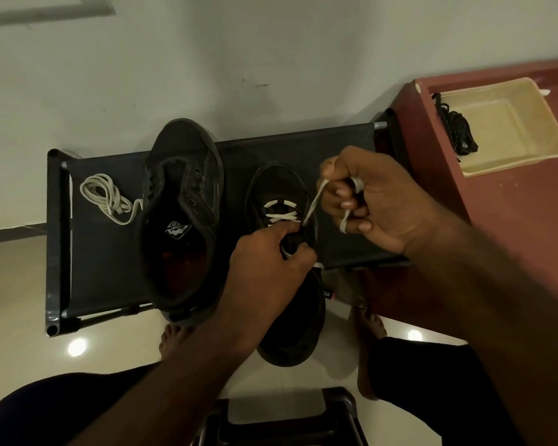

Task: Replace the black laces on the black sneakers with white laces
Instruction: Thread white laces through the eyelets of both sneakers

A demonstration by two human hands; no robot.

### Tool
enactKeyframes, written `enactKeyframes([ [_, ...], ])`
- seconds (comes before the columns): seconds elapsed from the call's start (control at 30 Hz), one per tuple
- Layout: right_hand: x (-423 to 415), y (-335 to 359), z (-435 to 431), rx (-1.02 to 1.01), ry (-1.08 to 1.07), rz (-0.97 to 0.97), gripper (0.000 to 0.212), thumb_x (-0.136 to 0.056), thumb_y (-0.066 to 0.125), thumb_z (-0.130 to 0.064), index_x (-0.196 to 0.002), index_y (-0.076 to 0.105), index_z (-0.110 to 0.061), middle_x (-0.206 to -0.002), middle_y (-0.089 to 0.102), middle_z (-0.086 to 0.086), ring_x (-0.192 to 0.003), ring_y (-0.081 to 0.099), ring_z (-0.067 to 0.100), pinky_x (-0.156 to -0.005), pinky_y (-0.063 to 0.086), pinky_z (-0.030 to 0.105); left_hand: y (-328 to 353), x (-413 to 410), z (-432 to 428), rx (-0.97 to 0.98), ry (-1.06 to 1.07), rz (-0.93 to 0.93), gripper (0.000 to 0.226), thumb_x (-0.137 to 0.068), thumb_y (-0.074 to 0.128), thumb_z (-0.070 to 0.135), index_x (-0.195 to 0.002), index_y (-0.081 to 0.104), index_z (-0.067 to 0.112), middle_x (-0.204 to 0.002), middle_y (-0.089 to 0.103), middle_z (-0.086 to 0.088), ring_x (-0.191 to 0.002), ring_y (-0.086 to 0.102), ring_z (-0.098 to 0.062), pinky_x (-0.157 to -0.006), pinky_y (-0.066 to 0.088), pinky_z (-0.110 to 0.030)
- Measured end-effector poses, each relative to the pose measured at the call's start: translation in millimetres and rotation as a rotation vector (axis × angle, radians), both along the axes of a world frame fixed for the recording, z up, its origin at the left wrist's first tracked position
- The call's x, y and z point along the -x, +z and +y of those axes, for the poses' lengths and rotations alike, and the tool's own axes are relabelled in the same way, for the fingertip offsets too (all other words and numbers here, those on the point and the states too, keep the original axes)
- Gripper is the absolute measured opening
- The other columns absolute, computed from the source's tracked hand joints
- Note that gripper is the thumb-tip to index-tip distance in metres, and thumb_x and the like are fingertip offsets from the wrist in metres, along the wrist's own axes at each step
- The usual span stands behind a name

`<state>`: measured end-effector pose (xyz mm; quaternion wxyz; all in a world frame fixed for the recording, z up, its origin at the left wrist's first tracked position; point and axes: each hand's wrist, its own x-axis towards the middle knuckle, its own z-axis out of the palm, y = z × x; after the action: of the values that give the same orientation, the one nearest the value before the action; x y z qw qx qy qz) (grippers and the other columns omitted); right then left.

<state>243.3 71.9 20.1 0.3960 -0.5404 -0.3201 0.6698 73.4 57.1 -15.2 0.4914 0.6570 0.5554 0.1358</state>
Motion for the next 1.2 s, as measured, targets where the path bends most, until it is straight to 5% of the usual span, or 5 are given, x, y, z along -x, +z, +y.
enactKeyframes([
  [0.23,-1.1,2.7,-2.8,-0.045,0.0,0.042,0.038,-0.085,0.045,-0.022,-0.048,0.038,-0.019,-0.051,0.028,0.0,-0.042,0.019,0.011,-0.036,0.021,0.019,4.0,-0.6,-0.3,0.022,-0.008,0.02,0.028,-0.091,0.062,0.025,-0.118,0.067,0.027,-0.075,0.067,0.009,-0.066,0.063,-0.004,-0.063,0.052,-0.018],
  [0.53,-32.3,-18.9,-13.2,0.197,0.628,-0.993,0.023,-0.091,0.065,-0.024,-0.079,0.07,-0.005,-0.079,0.07,0.01,-0.069,0.062,0.018,-0.068,0.051,0.034,23.3,17.2,8.1,0.109,0.062,0.014,0.023,-0.096,0.061,0.023,-0.118,0.065,0.029,-0.082,0.064,0.009,-0.075,0.062,-0.002,-0.069,0.046,-0.013],
  [0.77,-2.0,-23.1,-5.5,-0.037,0.441,-0.915,0.03,-0.094,0.062,-0.047,-0.092,0.071,-0.018,-0.088,0.067,-0.007,-0.082,0.062,0.003,-0.07,0.048,0.021,46.6,35.6,23.4,-0.155,0.045,0.225,0.026,-0.1,0.052,0.016,-0.121,0.064,0.025,-0.108,0.063,0.012,-0.086,0.059,0.001,-0.068,0.041,-0.003],
  [0.93,-1.1,-25.2,-8.3,-0.036,0.48,-0.862,0.019,-0.091,0.069,-0.039,-0.083,0.071,-0.021,-0.082,0.068,-0.01,-0.076,0.062,-0.004,-0.068,0.045,0.021,55.2,51.9,41.6,-0.384,-0.136,0.688,0.025,-0.094,0.057,0.012,-0.117,0.067,0.014,-0.116,0.058,-0.012,-0.103,0.057,-0.029,-0.086,0.049,-0.04],
  [1.2,9.3,-30.2,-7.1,0.052,0.316,-0.727,0.012,-0.1,0.058,-0.019,-0.092,0.066,-0.017,-0.08,0.071,0.001,-0.065,0.069,0.007,-0.061,0.053,0.026,39.2,0.0,23.3,-0.278,-0.351,0.469,0.056,-0.094,0.056,0.007,-0.147,0.04,0.014,-0.144,0.047,-0.007,-0.132,0.043,-0.02,-0.11,0.031,-0.028],
])
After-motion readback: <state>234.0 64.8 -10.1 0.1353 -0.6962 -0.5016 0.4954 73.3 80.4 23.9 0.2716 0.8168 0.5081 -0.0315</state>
